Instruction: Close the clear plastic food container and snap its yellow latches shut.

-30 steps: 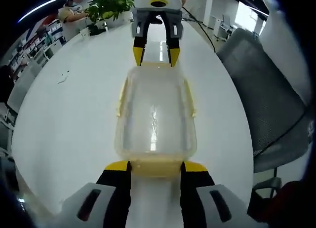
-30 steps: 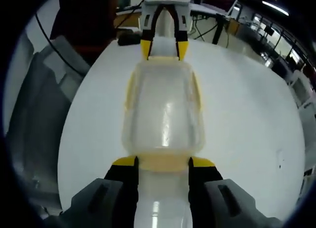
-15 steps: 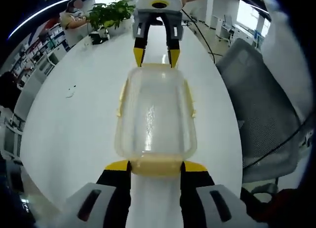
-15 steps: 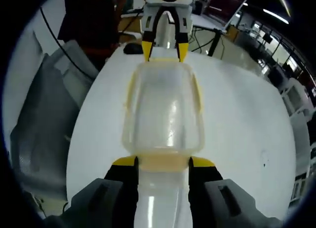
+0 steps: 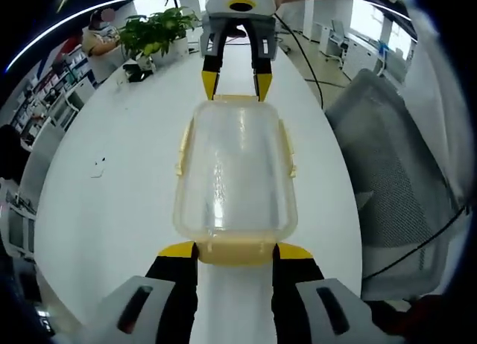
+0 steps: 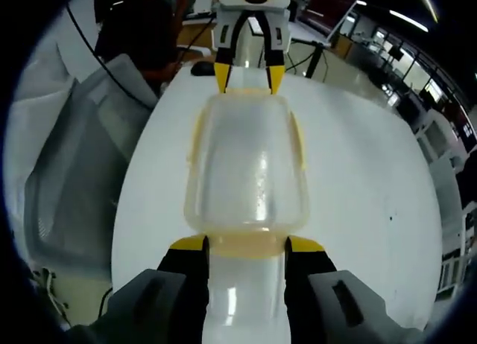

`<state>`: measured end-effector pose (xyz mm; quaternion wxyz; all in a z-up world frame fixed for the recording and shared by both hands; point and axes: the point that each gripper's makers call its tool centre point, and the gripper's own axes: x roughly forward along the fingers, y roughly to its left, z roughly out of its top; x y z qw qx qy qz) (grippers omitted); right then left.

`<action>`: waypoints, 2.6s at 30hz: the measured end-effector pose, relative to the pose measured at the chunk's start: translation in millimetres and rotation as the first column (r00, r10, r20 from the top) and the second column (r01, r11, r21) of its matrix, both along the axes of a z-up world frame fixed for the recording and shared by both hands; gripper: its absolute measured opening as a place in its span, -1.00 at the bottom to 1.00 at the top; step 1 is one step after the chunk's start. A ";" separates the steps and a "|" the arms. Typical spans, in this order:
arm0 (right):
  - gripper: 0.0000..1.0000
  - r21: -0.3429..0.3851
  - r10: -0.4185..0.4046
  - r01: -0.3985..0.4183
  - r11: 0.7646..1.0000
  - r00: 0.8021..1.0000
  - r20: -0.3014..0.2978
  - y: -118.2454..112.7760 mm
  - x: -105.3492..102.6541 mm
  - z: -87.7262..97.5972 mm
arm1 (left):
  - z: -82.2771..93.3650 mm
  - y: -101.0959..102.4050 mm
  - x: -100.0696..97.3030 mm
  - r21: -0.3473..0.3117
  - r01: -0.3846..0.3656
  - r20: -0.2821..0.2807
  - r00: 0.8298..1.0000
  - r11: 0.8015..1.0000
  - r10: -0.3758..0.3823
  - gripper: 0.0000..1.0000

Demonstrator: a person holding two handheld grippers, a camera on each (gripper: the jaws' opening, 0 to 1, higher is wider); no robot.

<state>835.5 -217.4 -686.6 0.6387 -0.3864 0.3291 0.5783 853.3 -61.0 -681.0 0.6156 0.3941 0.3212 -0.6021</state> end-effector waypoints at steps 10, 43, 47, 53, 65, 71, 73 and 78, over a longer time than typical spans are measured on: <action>-0.29 -0.019 -0.041 0.041 0.999 0.999 0.003 -46.5 -5.4 -4.2 | -5.7 -45.0 -1.4 -0.022 0.028 0.003 1.000 0.999 -0.028 -0.35; -0.29 -0.028 -0.063 0.064 0.998 0.998 0.015 -119.2 5.3 -17.1 | -23.6 -120.0 13.3 -0.031 0.061 0.024 0.998 0.998 -0.060 -0.35; -0.29 -0.029 -0.070 0.071 0.997 0.997 0.013 -128.2 4.0 -19.5 | -25.7 -129.0 13.0 -0.034 0.070 0.023 0.997 0.997 -0.070 -0.35; -0.29 -0.043 -0.077 0.077 0.996 0.997 0.007 -139.1 2.6 -25.3 | -31.9 -140.6 11.2 -0.027 0.083 0.011 0.997 0.996 -0.083 -0.35; -0.29 -0.045 -0.078 0.078 0.996 0.997 -0.016 -142.4 0.8 -35.0 | -39.4 -143.1 8.8 -0.021 0.085 -0.009 0.996 0.996 -0.086 -0.35; -0.29 -0.047 -0.074 0.073 0.996 0.997 -0.023 -142.3 1.6 -37.0 | -39.8 -142.8 8.9 -0.023 0.081 -0.018 0.997 0.996 -0.081 -0.35; -0.29 -0.048 -0.075 0.073 0.996 0.997 -0.027 -142.2 2.0 -38.0 | -39.9 -142.7 9.1 -0.024 0.080 -0.021 0.997 0.997 -0.080 -0.35; -0.29 -0.044 -0.072 0.070 0.997 0.997 -0.031 -141.7 1.9 -38.1 | -41.2 -142.2 9.6 -0.025 0.076 -0.030 0.997 0.997 -0.076 -0.34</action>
